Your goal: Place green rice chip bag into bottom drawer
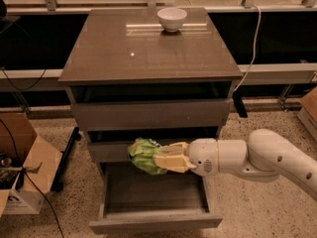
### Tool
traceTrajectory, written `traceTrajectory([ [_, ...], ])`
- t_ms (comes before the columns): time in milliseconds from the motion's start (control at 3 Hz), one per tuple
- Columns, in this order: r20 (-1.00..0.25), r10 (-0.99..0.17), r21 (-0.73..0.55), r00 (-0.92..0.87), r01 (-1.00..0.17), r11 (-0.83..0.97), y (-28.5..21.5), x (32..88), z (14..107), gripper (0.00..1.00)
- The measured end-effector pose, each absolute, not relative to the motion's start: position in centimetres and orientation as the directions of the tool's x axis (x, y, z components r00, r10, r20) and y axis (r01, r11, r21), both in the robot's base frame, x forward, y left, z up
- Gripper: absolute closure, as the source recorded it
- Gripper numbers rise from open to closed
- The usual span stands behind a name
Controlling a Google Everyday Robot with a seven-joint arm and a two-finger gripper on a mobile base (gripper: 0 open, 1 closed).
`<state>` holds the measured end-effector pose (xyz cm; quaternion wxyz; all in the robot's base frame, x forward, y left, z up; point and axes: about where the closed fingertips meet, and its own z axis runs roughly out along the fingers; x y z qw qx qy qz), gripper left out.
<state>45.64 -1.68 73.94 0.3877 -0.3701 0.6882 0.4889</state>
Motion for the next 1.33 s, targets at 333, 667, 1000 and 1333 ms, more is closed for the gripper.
traceTrajectory([
  [333, -0.896, -0.131, 0.386, -0.425, -0.889, 0.247, -1.7, 45.6, 73.9, 1.00],
  [667, -0.897, -0.156, 0.381, -0.413, -0.903, 0.199, -0.3, 48.7, 70.5, 1.00],
  [1000, -0.887, -0.165, 0.403, -0.430, -0.898, 0.175, 0.0, 51.3, 66.0, 1.00],
  [1333, -0.862, -0.144, 0.450, -0.485, -0.865, 0.223, -1.9, 54.3, 59.4, 1.00],
])
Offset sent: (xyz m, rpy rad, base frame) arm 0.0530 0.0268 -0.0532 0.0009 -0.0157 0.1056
